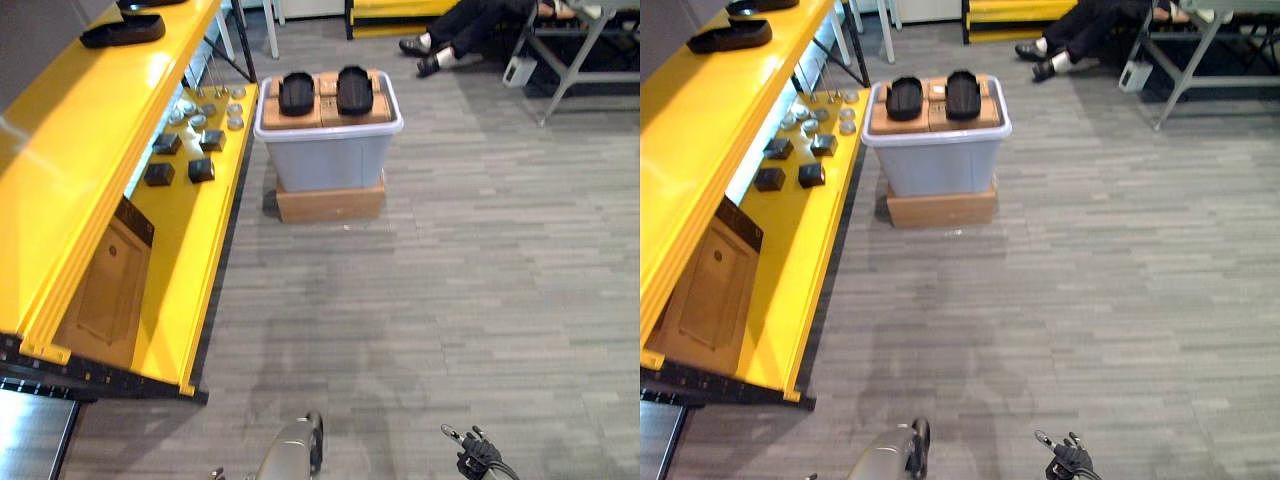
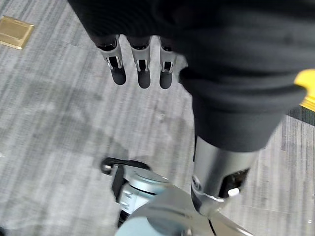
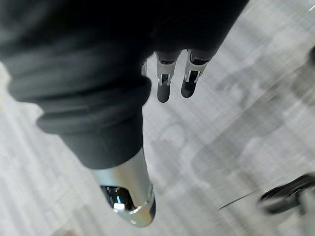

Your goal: Walk over and take plastic housings, then place them on the shelf

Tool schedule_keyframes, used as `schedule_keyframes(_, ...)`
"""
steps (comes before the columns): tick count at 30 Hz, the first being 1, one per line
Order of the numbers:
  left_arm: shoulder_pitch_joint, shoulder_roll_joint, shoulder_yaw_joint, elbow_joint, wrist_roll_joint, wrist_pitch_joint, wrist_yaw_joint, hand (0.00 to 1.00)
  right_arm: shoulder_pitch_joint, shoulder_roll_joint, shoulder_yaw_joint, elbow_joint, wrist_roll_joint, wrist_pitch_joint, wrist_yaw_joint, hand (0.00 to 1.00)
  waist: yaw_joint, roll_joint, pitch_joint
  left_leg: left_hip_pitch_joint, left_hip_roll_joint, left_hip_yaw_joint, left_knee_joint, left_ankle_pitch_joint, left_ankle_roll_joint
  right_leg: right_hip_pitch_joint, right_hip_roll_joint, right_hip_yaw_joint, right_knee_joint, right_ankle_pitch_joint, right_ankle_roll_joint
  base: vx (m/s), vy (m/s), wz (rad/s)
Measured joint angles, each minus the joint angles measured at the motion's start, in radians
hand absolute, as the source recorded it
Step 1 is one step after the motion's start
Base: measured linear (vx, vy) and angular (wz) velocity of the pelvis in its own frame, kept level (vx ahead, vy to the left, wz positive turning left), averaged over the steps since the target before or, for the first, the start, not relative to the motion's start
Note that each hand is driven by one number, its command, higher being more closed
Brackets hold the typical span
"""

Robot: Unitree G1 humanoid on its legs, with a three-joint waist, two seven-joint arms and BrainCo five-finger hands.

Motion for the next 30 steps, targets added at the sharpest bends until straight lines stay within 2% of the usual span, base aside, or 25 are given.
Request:
schedule_keyframes(1, -0.001, 0.002, -0.002, 0.000, 0.000, 0.004, 0.001, 0.00, 0.005, 0.004, 0.000, 0.009, -0.001, 0.000, 0.003, 0.00, -0.005, -0.001, 0.002, 0.051, -0.009, -0.004, -0.028, -0.009, 0.004, -0.046, -0.023, -0.052, 0.100, -0.047, -0.024, 0.62, 0.112, 0.19)
schedule_keyframes(2, -0.018, 0.003, -0.004, -0.003, 0.000, 0.008, 0.002, 0.00, 0.029, 0.008, 0.000, 0.013, -0.019, 0.000, 0.004, 0.00, -0.012, -0.003, 0.002, 0.164, -0.017, -0.022, -0.106, -0.015, 0.011, -0.126, -0.067, -0.168, 0.216, -0.164, -0.121, 0.60, 0.063, 0.39)
schedule_keyframes(3, -0.037, 0.004, -0.004, -0.005, -0.001, 0.006, 0.002, 0.00, 0.058, 0.016, 0.001, 0.011, -0.021, 0.000, 0.005, 0.00, -0.033, 0.010, 0.001, 0.261, -0.010, -0.052, -0.194, -0.016, 0.013, -0.200, -0.066, -0.251, 0.212, -0.256, -0.177, 0.61, 0.033, 0.48)
schedule_keyframes(5, -0.087, 0.019, -0.008, 0.000, -0.005, 0.007, 0.002, 0.00, 0.087, 0.024, 0.002, 0.012, -0.021, 0.000, 0.007, 0.00, -0.065, 0.019, 0.009, 0.383, 0.020, -0.091, -0.299, -0.014, 0.010, -0.311, -0.019, -0.305, 0.049, -0.323, -0.185, 0.60, -0.087, 0.71)
schedule_keyframes(7, -0.139, 0.030, -0.025, 0.000, -0.008, 0.006, 0.003, 0.00, 0.130, 0.022, 0.000, 0.011, -0.020, 0.000, 0.006, 0.00, -0.099, 0.019, 0.007, 0.473, 0.053, -0.133, -0.383, -0.022, -0.002, -0.390, 0.015, -0.324, -0.271, -0.304, -0.181, 0.61, -0.191, 0.77)
schedule_keyframes(9, -0.179, 0.031, -0.023, -0.001, -0.006, -0.002, 0.002, 0.00, 0.152, 0.024, -0.011, 0.013, -0.020, 0.002, 0.003, 0.00, -0.116, 0.003, 0.001, 0.546, 0.062, -0.146, -0.454, -0.031, -0.017, -0.442, 0.010, -0.333, -0.620, -0.187, -0.165, 0.80, -0.370, 0.53)
schedule_keyframes(10, -0.191, 0.027, -0.021, 0.004, -0.005, -0.004, 0.002, 0.00, 0.171, 0.026, -0.022, 0.015, -0.020, 0.003, 0.002, 0.00, -0.120, -0.018, -0.007, 0.592, 0.050, -0.154, -0.462, -0.037, -0.021, -0.473, -0.005, -0.308, -0.642, -0.113, -0.175, 0.97, -0.476, 0.36)
schedule_keyframes(11, -0.190, 0.011, -0.014, 0.018, -0.001, -0.004, 0.001, 0.00, 0.173, 0.027, -0.049, 0.018, -0.021, 0.005, 0.003, 0.00, -0.128, 0.001, -0.017, 0.595, 0.076, -0.156, -0.379, -0.035, -0.026, -0.475, 0.021, -0.287, -0.569, -0.050, -0.210, 0.82, -0.401, 0.27)
schedule_keyframes(12, -0.182, -0.002, 0.002, 0.018, 0.003, -0.005, 0.002, 0.00, 0.174, 0.031, -0.075, 0.017, -0.021, 0.005, 0.004, 0.00, -0.129, 0.021, -0.028, 0.570, 0.096, -0.154, -0.298, -0.031, -0.033, -0.464, 0.042, -0.292, -0.553, -0.043, -0.224, 0.83, -0.368, 0.07)
schedule_keyframes(13, -0.169, -0.023, 0.022, 0.018, 0.012, -0.006, 0.001, 0.00, 0.173, 0.036, -0.113, 0.015, -0.021, 0.010, 0.005, 0.00, -0.123, 0.054, -0.034, 0.508, 0.147, -0.136, -0.081, 0.004, -0.100, -0.408, 0.093, -0.314, -0.554, -0.073, -0.301, 0.81, -0.330, -0.05)
schedule_keyframes(14, -0.153, -0.051, 0.080, 0.013, 0.012, -0.006, 0.000, 0.00, 0.173, 0.039, -0.125, -0.002, -0.021, 0.011, 0.007, 0.00, -0.118, 0.082, -0.029, 0.413, 0.198, -0.140, 0.191, 0.128, -0.221, -0.333, 0.145, -0.328, -0.573, -0.120, -0.335, 0.80, -0.306, -0.13)
schedule_keyframes(15, -0.144, -0.065, 0.105, 0.013, 0.012, -0.006, 0.001, 0.00, 0.173, 0.041, -0.122, -0.016, -0.021, 0.012, 0.007, 0.00, -0.112, 0.090, -0.026, 0.357, 0.218, -0.144, 0.329, 0.205, -0.279, -0.296, 0.169, -0.327, -0.588, -0.140, -0.347, 0.75, -0.265, -0.16)
schedule_keyframes(16, -0.127, -0.076, 0.128, 0.013, 0.011, -0.005, 0.000, 0.00, 0.167, 0.041, -0.117, -0.029, -0.021, 0.012, 0.007, 0.00, -0.107, 0.097, -0.018, 0.269, 0.257, -0.126, 0.536, 0.233, -0.300, -0.229, 0.204, -0.325, -0.619, -0.161, -0.355, 0.71, -0.220, -0.32)
schedule_keyframes(17, -0.090, -0.074, 0.127, 0.015, 0.009, -0.002, 0.000, 0.00, 0.147, 0.042, -0.099, -0.024, -0.021, 0.012, 0.004, 0.00, -0.085, 0.086, -0.002, 0.173, 0.305, -0.049, 0.749, 0.217, -0.281, -0.107, 0.238, -0.300, -0.676, -0.180, -0.381, 0.68, -0.191, -0.41)
schedule_keyframes(19, -0.061, -0.060, 0.133, 0.007, -0.001, 0.001, 0.001, 0.00, 0.133, 0.034, -0.074, -0.024, -0.021, 0.012, 0.002, 0.00, -0.046, 0.064, 0.001, 0.087, 0.312, 0.033, 0.774, 0.180, -0.235, -0.021, 0.240, -0.255, -0.726, -0.200, -0.392, 0.62, -0.109, -0.64)
schedule_keyframes(20, -0.037, -0.059, 0.137, 0.006, -0.005, 0.002, 0.000, 0.00, 0.106, 0.018, -0.045, -0.025, -0.021, 0.012, 0.001, 0.00, -0.026, 0.062, -0.001, 0.023, 0.304, 0.086, 0.696, 0.143, -0.217, 0.032, 0.238, -0.215, -0.773, -0.206, -0.389, 0.72, -0.047, -0.91)
schedule_keyframes(22, -0.002, -0.064, 0.138, 0.009, -0.010, 0.005, 0.000, 0.00, 0.039, 0.007, -0.041, -0.022, -0.021, 0.012, 0.002, 0.00, -0.011, 0.059, 0.005, -0.043, 0.266, 0.140, 0.423, 0.089, -0.227, 0.099, 0.221, -0.159, -0.821, -0.207, -0.380, 0.62, 0.045, -0.89)
schedule_keyframes(23, 0.008, -0.074, 0.137, 0.018, -0.012, 0.007, -0.001, 0.00, 0.009, 0.005, -0.042, -0.023, -0.021, 0.011, 0.002, 0.00, 0.002, 0.054, 0.008, -0.048, 0.223, 0.161, 0.184, 0.090, -0.225, 0.134, 0.197, -0.129, -0.845, -0.220, -0.359, 0.59, 0.147, -0.75)
schedule_keyframes(24, 0.023, -0.087, 0.132, 0.016, -0.014, 0.007, 0.000, 0.00, 0.004, -0.004, -0.040, -0.032, -0.021, 0.009, 0.000, 0.00, 0.010, 0.062, 0.001, -0.032, 0.173, 0.165, -0.096, 0.132, -0.197, 0.173, 0.183, -0.126, -0.879, -0.236, -0.332, 0.57, 0.164, -0.61)
schedule_keyframes(25, 0.029, -0.087, 0.121, 0.017, -0.013, 0.007, -0.001, 0.00, 0.006, -0.012, -0.037, -0.035, -0.022, 0.009, -0.001, 0.00, 0.012, 0.075, -0.007, -0.031, 0.163, 0.162, -0.207, 0.188, -0.185, 0.191, 0.187, -0.127, -0.889, -0.246, -0.316, 0.55, 0.196, -0.49)
schedule_keyframes(26, 0.041, -0.081, 0.109, 0.019, -0.011, 0.008, -0.002, 0.00, 0.013, -0.015, -0.016, -0.041, -0.022, 0.009, -0.009, 0.00, 0.024, 0.073, -0.017, -0.026, 0.147, 0.149, -0.183, 0.303, -0.096, 0.231, 0.172, -0.122, -0.892, -0.280, -0.290, 0.59, 0.197, -0.18)
schedule_keyframes(27, 0.037, -0.072, 0.109, 0.022, -0.010, 0.009, -0.001, 0.00, 0.023, -0.007, 0.007, -0.070, -0.023, 0.008, -0.012, 0.00, 0.010, 0.062, -0.024, -0.024, 0.121, 0.141, -0.147, 0.248, -0.076, 0.235, 0.146, -0.133, -0.833, -0.306, -0.251, 0.62, 0.193, 0.00)
schedule_keyframes(28, 0.034, -0.070, 0.102, 0.022, -0.011, 0.009, -0.001, 0.00, 0.028, -0.010, 0.015, -0.075, -0.026, 0.007, -0.013, 0.00, 0.001, 0.063, -0.026, -0.017, 0.118, 0.131, -0.145, 0.234, -0.071, 0.201, 0.138, -0.138, -0.751, -0.322, -0.224, 0.73, 0.250, 0.29)
schedule_keyframes(29, 0.025, -0.061, 0.076, 0.022, -0.012, 0.006, -0.001, 0.00, 0.027, -0.011, 0.032, -0.083, -0.033, 0.007, -0.021, 0.00, -0.003, 0.065, -0.026, 0.011, 0.112, 0.132, -0.162, 0.218, -0.072, 0.083, 0.127, -0.138, -0.484, -0.346, -0.148, 0.67, 0.249, 0.24)
schedule_keyframes(30, 0.009, -0.039, 0.051, 0.022, -0.015, 0.008, -0.001, 0.00, 0.028, 0.001, 0.065, -0.119, -0.054, 0.008, -0.025, 0.00, -0.007, 0.048, -0.008, 0.055, 0.094, 0.124, -0.184, 0.206, -0.066, -0.044, 0.095, -0.137, -0.198, -0.341, -0.049, 0.63, 0.230, 0.29)
